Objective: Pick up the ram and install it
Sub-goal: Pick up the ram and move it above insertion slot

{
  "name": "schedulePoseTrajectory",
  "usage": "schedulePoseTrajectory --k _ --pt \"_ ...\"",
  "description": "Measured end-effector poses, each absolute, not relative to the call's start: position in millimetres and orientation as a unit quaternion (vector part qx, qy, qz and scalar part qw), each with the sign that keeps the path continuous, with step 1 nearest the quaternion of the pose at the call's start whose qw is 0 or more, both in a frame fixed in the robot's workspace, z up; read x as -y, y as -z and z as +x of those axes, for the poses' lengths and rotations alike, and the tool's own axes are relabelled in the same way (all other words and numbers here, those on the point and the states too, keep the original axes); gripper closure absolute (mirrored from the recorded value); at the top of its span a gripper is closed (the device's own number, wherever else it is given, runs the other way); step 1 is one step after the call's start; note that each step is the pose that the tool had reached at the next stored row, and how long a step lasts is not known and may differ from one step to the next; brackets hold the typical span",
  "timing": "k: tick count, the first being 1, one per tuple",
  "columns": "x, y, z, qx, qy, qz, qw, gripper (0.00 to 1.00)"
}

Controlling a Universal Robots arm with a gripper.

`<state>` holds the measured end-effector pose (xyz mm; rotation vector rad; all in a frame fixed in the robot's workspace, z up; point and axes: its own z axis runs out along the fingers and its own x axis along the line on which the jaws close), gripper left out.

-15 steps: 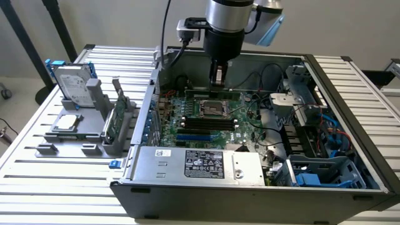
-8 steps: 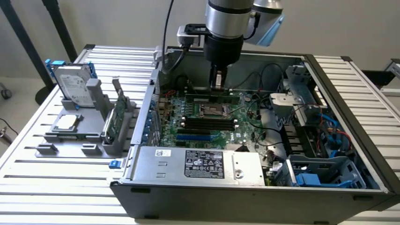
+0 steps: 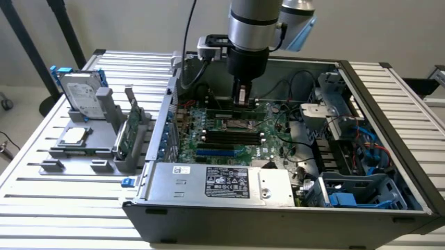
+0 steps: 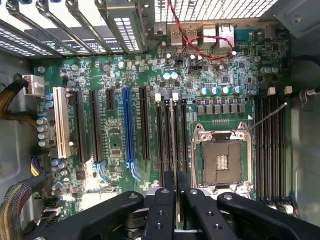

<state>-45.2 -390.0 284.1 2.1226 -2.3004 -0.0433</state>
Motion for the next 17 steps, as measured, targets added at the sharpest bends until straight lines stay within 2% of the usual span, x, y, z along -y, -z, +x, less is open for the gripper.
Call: schedulePoseTrajectory --k 17 --pt "393 -256 -45 0.736 0.012 0.677 0.007 0.86"
